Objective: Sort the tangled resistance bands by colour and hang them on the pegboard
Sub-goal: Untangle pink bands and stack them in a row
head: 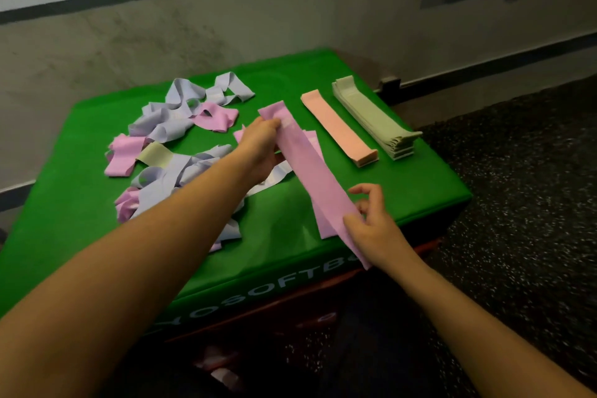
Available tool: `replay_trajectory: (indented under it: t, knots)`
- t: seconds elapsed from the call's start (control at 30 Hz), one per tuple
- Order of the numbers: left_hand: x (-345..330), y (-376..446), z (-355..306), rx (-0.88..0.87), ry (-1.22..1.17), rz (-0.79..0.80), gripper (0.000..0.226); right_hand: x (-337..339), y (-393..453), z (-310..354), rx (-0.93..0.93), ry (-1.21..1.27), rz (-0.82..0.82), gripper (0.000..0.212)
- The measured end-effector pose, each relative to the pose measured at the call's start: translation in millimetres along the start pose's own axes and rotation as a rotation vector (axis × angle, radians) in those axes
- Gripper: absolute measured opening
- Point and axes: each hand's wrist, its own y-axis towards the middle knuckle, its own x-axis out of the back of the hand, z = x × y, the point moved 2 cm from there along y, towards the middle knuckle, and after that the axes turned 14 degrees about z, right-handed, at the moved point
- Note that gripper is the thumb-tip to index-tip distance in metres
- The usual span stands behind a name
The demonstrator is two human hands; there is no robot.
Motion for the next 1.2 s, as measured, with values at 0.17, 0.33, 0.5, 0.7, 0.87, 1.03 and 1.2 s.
replay_trajectory:
  t: [0.17, 0.33, 0.5, 0.7, 0.87, 1.03, 1.2]
  knots:
    - [-4.5, 35.7, 4.8, 0.028, 0.18, 0.012, 0.02, 14.6, 13.6, -11.2, -0.008, 0.008, 0.01, 0.016]
    - [1.4, 77.0, 11.6, 0.032, 0.338, -0.023, 0.016, 17.8, 35.6, -11.5, -0.059, 0.094, 0.099, 0.004]
    - [6.1, 108.3, 23.9, 0.036, 0.575, -0.044, 0.024, 14.2, 59.3, -19.9, -0.159, 0.072, 0.125, 0.006]
    - [9.1, 130.0, 41.7, 0.08, 0.757, -0.026, 0.027, 13.3, 59.6, -26.7, -0.106, -0.408, 0.154, 0.012]
    - [10.6, 135.3, 48.2, 0.037, 0.87, 0.0, 0.036, 16.6, 50.8, -22.2, 0.14, -0.511, 0.101, 0.025]
    - [14.8, 128.3, 47.4, -0.052, 0.994, 0.004, 0.043, 21.5, 41.6, -30.1, 0.337, -0.691, 0.337, 0.03]
    - [16.8, 123.3, 53.9, -0.047, 1.151, 0.108, 0.044, 27.8, 40.2, -36.5, 0.319, -0.686, 0.347, 0.02]
